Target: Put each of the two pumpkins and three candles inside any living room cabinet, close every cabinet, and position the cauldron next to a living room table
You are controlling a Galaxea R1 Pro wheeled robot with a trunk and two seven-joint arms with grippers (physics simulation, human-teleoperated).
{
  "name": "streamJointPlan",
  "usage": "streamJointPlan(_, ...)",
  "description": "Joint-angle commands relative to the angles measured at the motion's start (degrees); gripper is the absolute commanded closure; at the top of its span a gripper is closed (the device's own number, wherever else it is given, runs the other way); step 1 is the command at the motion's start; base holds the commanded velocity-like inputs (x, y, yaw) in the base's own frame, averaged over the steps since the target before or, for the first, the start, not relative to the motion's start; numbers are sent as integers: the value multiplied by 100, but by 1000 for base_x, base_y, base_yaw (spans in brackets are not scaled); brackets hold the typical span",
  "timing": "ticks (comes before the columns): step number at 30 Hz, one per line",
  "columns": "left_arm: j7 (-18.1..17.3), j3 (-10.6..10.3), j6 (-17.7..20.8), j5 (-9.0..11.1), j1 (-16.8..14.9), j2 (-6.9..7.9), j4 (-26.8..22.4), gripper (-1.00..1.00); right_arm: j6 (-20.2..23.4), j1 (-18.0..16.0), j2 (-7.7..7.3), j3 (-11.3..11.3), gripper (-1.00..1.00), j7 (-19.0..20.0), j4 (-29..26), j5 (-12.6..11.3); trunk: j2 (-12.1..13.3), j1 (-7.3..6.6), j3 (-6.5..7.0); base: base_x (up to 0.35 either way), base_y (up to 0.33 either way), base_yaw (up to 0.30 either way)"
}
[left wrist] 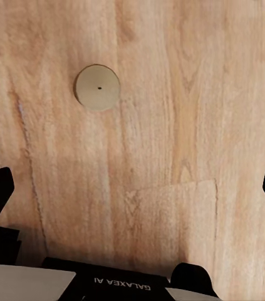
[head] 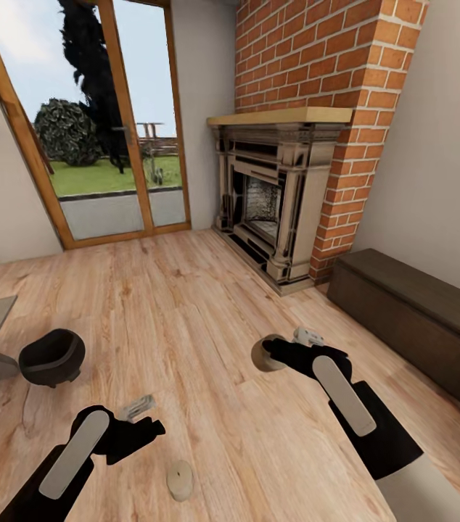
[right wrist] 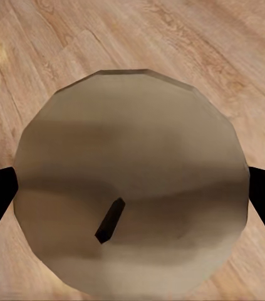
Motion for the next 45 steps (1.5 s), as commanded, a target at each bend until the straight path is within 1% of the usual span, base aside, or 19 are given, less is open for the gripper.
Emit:
streamJointPlan(1, 53, -13, -4, 55, -4, 11, -6, -100, -2, -7, 1, 9, 100, -59, 8, -44, -3, -1, -5, 0, 0, 0)
streamJointPlan(12, 44, 1, -2, 50, -5, 52, -11, -100, -3, -7, -14, 7, 100, -53, 66, -70, -3, -1, -5, 85, 43, 0)
streamJointPlan(14, 48, 42, 0, 48, -4, 56, -8, -100, -7, -7, -17, 6, 100, -49, 66, -71, -3, -1, -5, 98, 56, 0)
streamJointPlan(20, 42, 133, 3, 44, -4, 69, -7, -100, -9, -7, -32, 11, 100, -40, 68, -79, -3, -1, -5, 214, 155, 0)
streamJointPlan(30, 41, 144, 2, 44, -4, 70, -10, -100, -8, -7, -24, 10, 100, -30, 66, -74, -3, -1, -5, 168, 71, 0)
streamJointPlan(33, 33, 254, 3, 39, -4, 81, -10, -100, -7, -7, -17, 4, 100, -29, 61, -71, -3, -1, -5, 54, 2, 0)
streamJointPlan(35, 31, 356, 3, 37, -13, 129, -8, -100, -8, -7, -3, 4, 100, -29, 64, -71, -3, -1, -5, 17, 1, 0)
streamJointPlan(37, 21, 455, 7, 42, -25, 275, -7, -100, -9, -7, 9, 3, 100, -30, 44, -64, -3, -1, -5, 6, 0, 0)
streamJointPlan(40, 13, 495, 5, 36, -29, 360, 31, -100, -9, -7, -4, 3, 100, -30, 34, -64, -3, -1, -5, 29, 0, 0)
streamJointPlan(42, 10, 504, 4, -24, -36, 373, 166, -100, -9, -7, -15, 3, 100, -26, 36, -65, -3, -1, -5, 141, 0, 0)
streamJointPlan(43, 1, 508, 4, -84, -53, 370, 225, -100, -9, -7, -19, 3, 100, -23, 46, -68, -3, -1, -5, 66, 0, 0)
streamJointPlan(45, -7, 510, 3, -128, -66, 355, 274, -100, -9, -7, -19, 3, 100, -21, 53, -70, -3, -1, -5, 34, 0, 0)
